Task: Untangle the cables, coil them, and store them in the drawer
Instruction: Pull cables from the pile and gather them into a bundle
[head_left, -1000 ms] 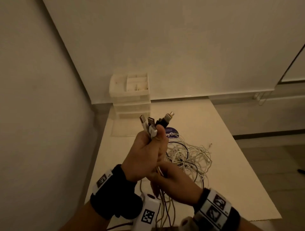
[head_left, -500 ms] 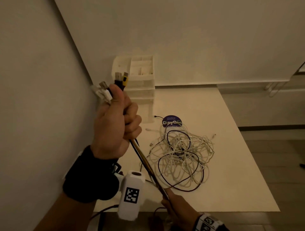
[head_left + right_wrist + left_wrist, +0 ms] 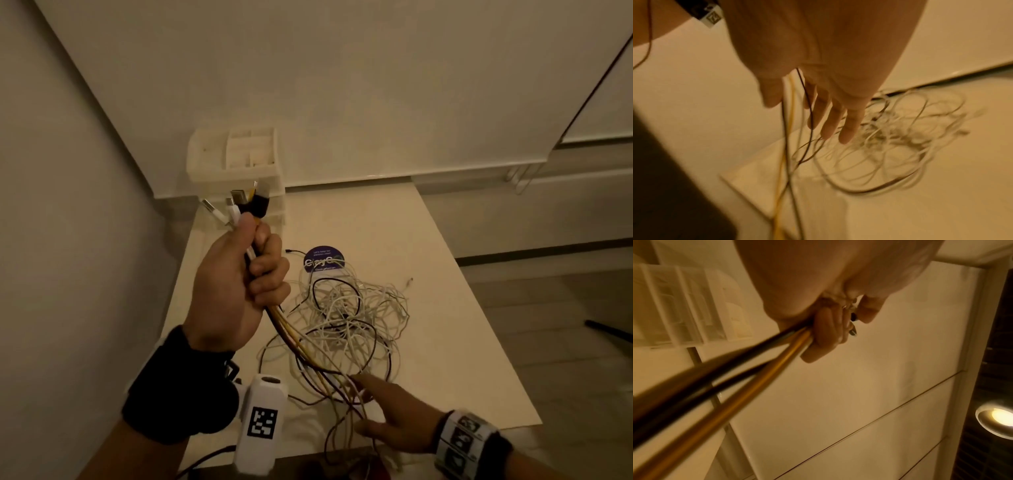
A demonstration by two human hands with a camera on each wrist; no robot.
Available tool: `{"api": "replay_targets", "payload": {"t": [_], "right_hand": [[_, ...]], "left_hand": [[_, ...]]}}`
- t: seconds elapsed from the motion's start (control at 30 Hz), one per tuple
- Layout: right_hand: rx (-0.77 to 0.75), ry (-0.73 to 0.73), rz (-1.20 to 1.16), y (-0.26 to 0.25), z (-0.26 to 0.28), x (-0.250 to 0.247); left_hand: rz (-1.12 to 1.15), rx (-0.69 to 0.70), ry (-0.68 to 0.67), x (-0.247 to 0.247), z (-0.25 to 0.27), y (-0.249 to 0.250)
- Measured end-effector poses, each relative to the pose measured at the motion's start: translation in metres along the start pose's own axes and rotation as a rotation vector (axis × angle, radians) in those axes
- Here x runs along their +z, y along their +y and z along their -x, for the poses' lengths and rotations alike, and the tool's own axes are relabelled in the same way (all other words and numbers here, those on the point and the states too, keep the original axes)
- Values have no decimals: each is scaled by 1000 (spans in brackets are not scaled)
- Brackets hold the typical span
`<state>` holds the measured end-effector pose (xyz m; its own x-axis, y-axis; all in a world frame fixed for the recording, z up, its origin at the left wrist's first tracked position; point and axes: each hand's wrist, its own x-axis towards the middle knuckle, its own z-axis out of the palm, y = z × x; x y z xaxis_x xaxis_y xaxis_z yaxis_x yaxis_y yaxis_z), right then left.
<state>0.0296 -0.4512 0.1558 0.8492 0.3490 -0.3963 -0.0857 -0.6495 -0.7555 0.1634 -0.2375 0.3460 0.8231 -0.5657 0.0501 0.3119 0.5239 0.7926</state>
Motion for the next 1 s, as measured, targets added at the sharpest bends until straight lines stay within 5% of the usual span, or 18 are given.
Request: {"api": "replay_targets", "payload": {"t": [0.23, 0.33, 0.43, 0.73, 0.83, 0.93, 1.0], "right_hand": [[351, -142, -90, 75, -18, -139], [508, 138, -53, 111, -51, -174], [683, 350, 22, 133, -90, -184], [706, 219, 376, 145, -138, -159], [746, 327, 224, 146, -142, -155], [813, 652, -213, 141, -150, -167], [726, 817, -498, 132, -150, -178]], "left_hand": [[-183, 10, 65, 26, -28, -21], [-222, 27, 103, 31, -44, -27], [-271, 40, 144, 34, -55, -35], [-343, 57, 289, 26, -71, -44], [-358, 61, 288, 21, -72, -44], [-353, 73, 283, 18, -72, -42], [-343, 77, 275, 16, -71, -40]]}}
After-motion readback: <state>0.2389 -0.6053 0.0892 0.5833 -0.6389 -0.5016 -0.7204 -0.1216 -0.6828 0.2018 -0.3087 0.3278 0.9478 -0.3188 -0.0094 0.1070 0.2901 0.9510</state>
